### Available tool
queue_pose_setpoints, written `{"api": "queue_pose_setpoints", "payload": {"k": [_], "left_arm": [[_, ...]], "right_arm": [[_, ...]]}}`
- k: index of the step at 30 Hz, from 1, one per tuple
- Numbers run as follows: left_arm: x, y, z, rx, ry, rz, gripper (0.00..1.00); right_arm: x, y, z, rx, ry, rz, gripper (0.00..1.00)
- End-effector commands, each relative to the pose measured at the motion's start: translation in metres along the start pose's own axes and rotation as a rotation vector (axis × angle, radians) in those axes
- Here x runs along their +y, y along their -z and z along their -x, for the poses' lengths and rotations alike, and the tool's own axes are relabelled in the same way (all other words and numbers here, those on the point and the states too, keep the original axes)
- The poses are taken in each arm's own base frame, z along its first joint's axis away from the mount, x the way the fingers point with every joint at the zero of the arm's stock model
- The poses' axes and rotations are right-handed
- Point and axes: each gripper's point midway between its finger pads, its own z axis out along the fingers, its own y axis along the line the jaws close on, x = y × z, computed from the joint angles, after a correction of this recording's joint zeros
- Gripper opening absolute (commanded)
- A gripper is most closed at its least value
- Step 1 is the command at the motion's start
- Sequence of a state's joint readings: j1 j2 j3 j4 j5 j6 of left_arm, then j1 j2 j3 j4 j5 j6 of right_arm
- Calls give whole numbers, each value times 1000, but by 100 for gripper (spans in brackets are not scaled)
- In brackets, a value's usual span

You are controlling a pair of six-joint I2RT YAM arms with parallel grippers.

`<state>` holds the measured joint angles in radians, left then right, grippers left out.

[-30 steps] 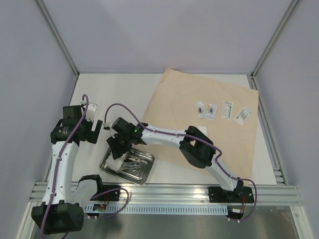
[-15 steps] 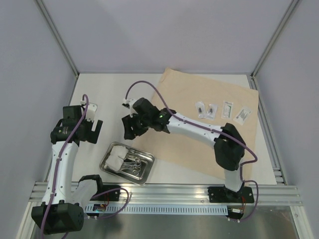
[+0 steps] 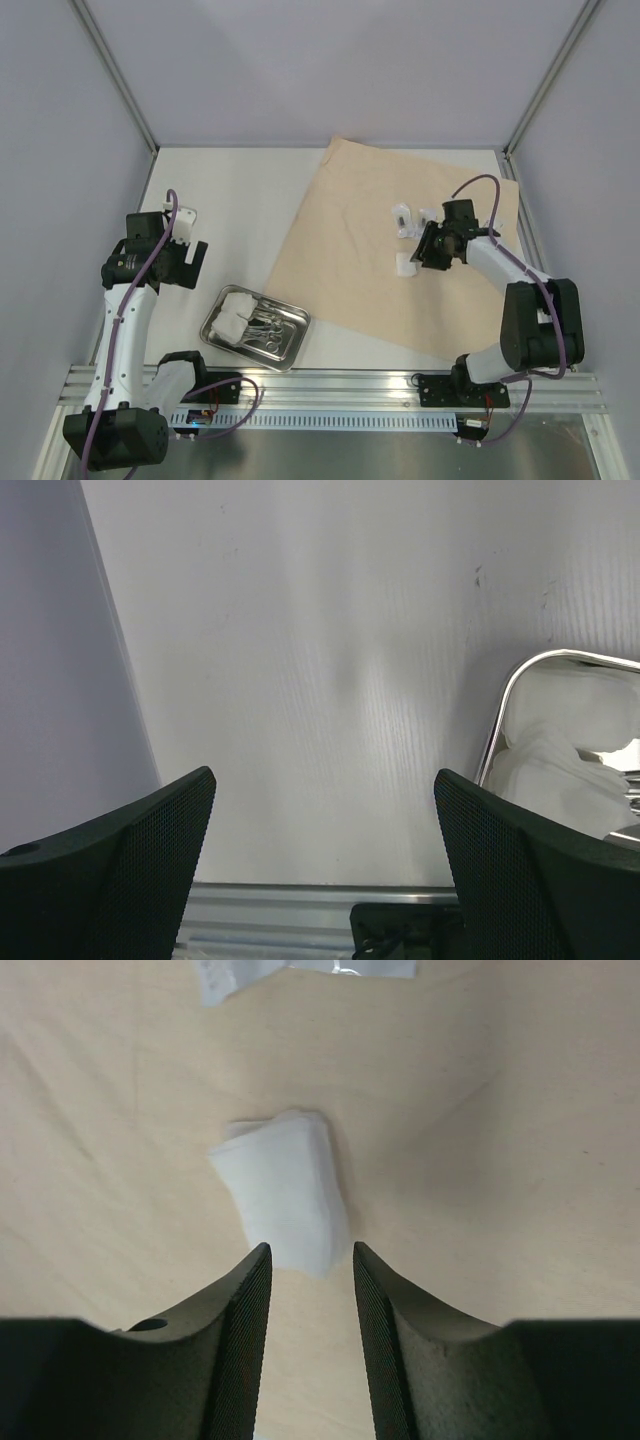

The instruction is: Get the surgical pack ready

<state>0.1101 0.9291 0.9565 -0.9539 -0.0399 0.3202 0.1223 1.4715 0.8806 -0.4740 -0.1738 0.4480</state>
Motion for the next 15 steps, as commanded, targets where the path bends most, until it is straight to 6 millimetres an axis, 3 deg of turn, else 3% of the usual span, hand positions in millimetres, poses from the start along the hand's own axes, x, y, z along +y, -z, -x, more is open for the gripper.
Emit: {"api": "queue_pose_setpoints", "payload": {"k": [1,5,15], "left_arm": [[-2,5,7,-32,-9,-14,100],[-2,5,7,-30,-10,-16,100],[-3,5,7,-28,-11,-22,100]], "right_arm": [[-13,2,2,-8,-7,34,40],[-23,-8,4,4,-8,31,40],[-15,-33,5,39,-22,92,38]]}}
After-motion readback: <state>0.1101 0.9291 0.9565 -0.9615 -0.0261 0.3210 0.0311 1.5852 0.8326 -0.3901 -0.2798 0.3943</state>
